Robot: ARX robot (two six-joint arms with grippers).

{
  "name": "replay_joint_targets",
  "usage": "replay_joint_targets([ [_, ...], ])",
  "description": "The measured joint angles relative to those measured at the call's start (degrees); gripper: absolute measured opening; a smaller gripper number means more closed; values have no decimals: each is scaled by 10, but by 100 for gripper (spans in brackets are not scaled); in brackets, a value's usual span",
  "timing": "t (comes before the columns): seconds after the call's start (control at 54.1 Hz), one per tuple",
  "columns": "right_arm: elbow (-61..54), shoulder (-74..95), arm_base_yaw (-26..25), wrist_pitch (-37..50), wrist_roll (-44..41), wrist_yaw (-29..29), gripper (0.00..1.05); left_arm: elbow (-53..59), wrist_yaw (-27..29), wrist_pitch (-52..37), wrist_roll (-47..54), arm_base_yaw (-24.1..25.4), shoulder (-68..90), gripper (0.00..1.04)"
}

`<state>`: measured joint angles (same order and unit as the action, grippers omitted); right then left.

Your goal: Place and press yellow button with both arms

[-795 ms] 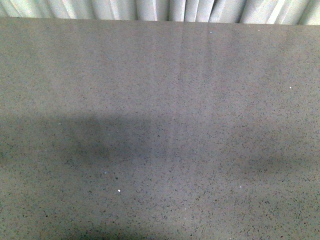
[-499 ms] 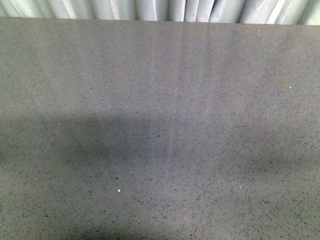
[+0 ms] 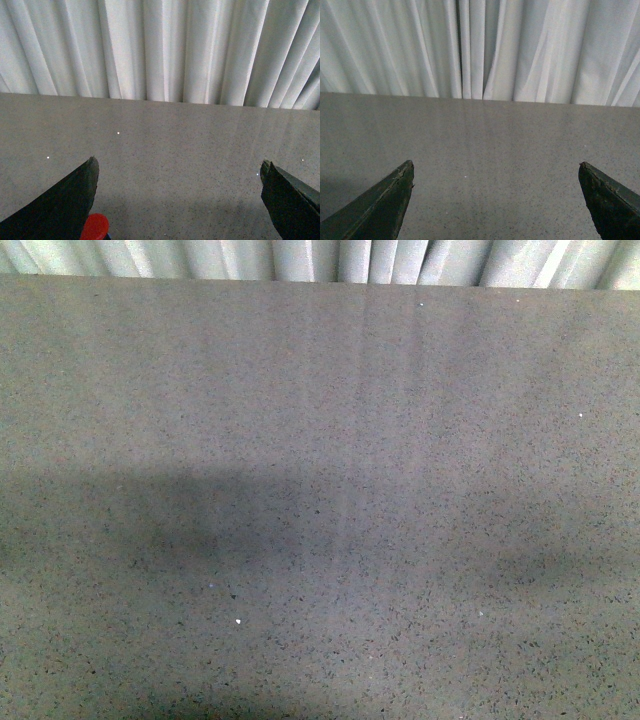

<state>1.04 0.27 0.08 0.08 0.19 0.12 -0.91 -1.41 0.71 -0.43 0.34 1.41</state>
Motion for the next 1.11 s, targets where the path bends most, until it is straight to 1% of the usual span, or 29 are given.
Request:
replay_joint_targets([
  [0.018, 0, 0, 0, 0, 0, 0, 96, -10, -35, 27, -2, 9, 11, 96],
  [0.037, 0, 0, 0, 0, 0, 0, 96, -31, -89, 76, -11, 20, 38, 96],
  [0.074, 0, 0, 0, 0, 0, -2, 96, -63, -144, 109, -23, 23, 103, 96],
  [0.092, 0, 0, 0, 0, 0, -2, 96, -75, -157, 104, -29, 23, 137, 96],
  [0.166, 0, 0, 0, 0, 0, -2, 96, -99, -153, 57, -36, 22, 215, 96],
  [0.222, 0, 0, 0, 0, 0, 0, 96, -112, -143, 14, -37, 31, 262, 96],
  [0.296, 0, 0, 0, 0, 0, 0, 96, -130, -135, -71, -37, 66, 352, 96],
  [0.314, 0, 0, 0, 0, 0, 0, 96, -131, -133, -81, -37, 71, 363, 96],
  [0.37, 0, 0, 0, 0, 0, 0, 96, -144, -132, -151, -38, 116, 441, 96],
  [0.462, 0, 0, 0, 0, 0, 0, 96, -164, -131, -257, -37, 206, 580, 96],
  [0.555, 0, 0, 0, 0, 0, 0, 96, -170, -132, -321, -26, 268, 677, 96],
  [0.739, 0, 0, 0, 0, 0, 0, 96, -171, -151, -376, -12, 331, 766, 96],
  [1.109, 0, 0, 0, 0, 0, 0, 96, -174, -146, -461, 5, 376, 895, 96],
])
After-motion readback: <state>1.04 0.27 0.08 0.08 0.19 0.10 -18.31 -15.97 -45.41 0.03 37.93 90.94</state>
